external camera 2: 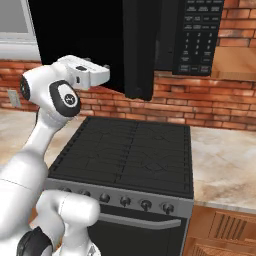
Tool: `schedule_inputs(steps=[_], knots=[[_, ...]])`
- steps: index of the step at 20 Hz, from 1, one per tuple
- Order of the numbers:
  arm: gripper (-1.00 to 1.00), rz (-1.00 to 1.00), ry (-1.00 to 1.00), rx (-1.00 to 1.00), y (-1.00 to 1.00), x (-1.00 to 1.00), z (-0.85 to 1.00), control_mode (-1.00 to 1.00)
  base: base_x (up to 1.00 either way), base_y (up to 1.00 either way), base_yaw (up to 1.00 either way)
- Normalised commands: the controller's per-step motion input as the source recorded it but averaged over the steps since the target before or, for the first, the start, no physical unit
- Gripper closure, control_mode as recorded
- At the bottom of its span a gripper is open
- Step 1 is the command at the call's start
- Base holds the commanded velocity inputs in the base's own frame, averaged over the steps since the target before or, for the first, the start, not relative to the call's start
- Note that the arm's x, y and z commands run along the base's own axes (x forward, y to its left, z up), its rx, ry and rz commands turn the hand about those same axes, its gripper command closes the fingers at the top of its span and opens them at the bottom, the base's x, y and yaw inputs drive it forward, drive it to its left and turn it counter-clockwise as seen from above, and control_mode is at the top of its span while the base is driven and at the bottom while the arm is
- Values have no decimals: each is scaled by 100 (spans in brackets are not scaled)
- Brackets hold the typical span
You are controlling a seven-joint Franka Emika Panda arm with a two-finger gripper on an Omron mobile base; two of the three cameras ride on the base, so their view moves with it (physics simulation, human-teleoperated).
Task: Close the microwave door.
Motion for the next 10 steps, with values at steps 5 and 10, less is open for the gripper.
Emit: schedule_inputs(steps=[5, 10], knots=[[-100, 25, 19, -2, 0, 44, 20, -100, 0, 0, 0], [-100, 21, 23, -3, -4, 60, 23, -100, 0, 0, 0]])
